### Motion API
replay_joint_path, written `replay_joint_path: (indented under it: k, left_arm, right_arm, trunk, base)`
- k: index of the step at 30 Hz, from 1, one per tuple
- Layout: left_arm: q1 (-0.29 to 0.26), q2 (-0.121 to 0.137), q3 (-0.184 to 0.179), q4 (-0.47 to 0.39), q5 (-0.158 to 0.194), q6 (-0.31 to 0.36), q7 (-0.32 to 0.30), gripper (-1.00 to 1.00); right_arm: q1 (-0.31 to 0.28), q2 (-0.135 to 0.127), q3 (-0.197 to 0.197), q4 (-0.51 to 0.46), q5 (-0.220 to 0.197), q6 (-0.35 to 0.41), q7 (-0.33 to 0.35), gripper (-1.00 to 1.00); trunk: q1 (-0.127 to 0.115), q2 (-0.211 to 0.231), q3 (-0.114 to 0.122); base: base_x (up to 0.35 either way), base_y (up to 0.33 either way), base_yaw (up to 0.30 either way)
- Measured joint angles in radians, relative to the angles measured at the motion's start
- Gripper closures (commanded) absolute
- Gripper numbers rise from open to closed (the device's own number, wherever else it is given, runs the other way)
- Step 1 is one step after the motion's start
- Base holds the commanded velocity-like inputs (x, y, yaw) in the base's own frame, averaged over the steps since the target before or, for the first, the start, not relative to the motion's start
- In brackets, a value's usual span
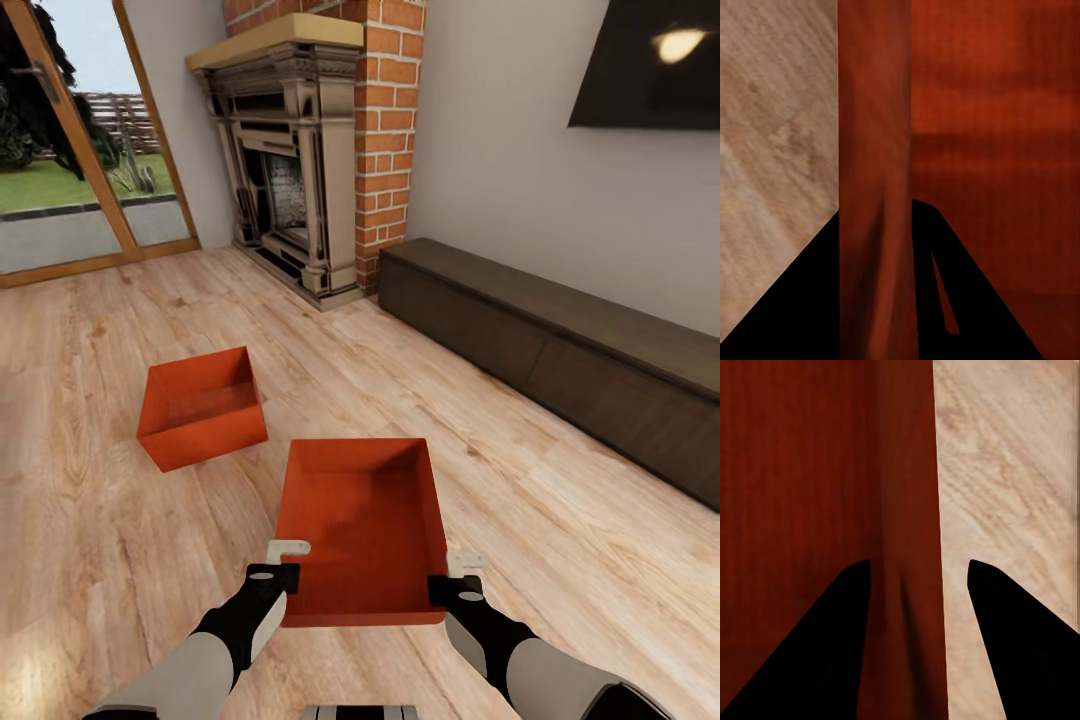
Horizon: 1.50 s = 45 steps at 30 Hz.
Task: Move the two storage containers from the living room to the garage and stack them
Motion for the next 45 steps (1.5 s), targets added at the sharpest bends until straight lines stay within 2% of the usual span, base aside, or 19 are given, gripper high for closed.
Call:
replay_joint_path:
  k: [45]
  left_arm:
    - [0.000,0.000,0.000,0.000,0.000,-0.001,-0.001,1.00]
  right_arm:
    - [0.000,0.000,0.000,-0.001,0.000,0.000,-0.001,1.00]
  trunk:
    - [-0.173,0.315,0.141]
  base:
    - [0.000,0.000,0.000]
